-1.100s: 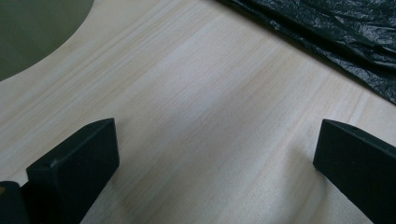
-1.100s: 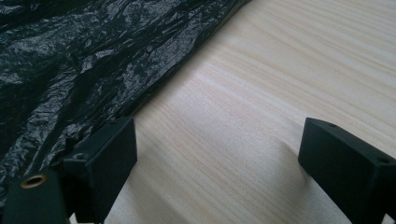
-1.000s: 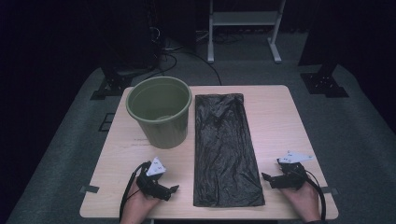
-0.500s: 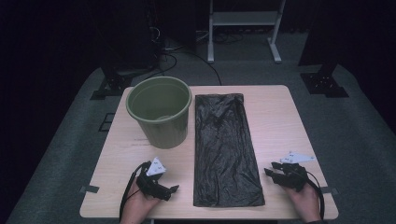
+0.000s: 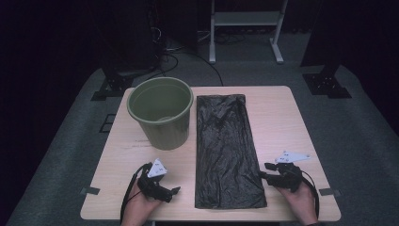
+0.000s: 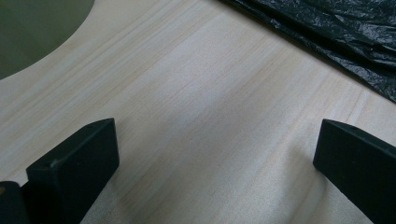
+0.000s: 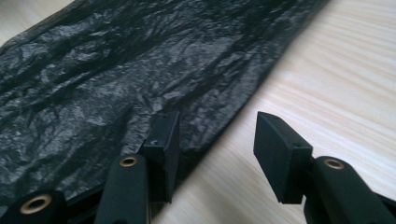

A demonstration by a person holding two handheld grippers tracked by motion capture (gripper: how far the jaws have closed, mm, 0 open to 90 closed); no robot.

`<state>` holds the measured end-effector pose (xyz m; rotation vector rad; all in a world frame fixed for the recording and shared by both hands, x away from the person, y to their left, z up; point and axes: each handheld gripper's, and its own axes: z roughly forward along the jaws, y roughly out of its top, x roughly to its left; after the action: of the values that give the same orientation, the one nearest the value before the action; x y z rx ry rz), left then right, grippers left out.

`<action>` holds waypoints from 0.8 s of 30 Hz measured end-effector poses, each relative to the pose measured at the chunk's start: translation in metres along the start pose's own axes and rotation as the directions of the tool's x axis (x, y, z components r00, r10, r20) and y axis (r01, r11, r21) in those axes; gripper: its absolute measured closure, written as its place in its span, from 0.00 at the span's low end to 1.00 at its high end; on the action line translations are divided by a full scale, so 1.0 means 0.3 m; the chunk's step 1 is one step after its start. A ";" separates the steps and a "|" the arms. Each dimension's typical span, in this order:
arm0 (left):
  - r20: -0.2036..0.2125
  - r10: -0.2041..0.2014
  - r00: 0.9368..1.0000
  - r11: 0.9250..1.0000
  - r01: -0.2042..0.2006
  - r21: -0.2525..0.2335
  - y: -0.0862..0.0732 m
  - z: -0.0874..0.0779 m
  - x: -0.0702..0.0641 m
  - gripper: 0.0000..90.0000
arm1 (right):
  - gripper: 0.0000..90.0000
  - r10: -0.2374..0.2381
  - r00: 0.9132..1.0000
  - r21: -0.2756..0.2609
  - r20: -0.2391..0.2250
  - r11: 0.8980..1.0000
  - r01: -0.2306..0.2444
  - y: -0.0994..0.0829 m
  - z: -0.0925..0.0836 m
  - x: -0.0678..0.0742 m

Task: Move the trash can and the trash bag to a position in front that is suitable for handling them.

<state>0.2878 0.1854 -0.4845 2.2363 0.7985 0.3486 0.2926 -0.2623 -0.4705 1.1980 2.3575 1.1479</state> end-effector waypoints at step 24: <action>0.000 0.000 1.000 1.000 0.000 0.000 0.000 0.000 0.000 0.00 | 1.00 -0.087 0.996 0.074 0.019 0.994 0.086 0.011 0.041 0.039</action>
<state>0.2878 0.1854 -0.4845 2.2362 0.7987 0.3484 0.2937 -0.2457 -0.4748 1.1135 2.4284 1.0233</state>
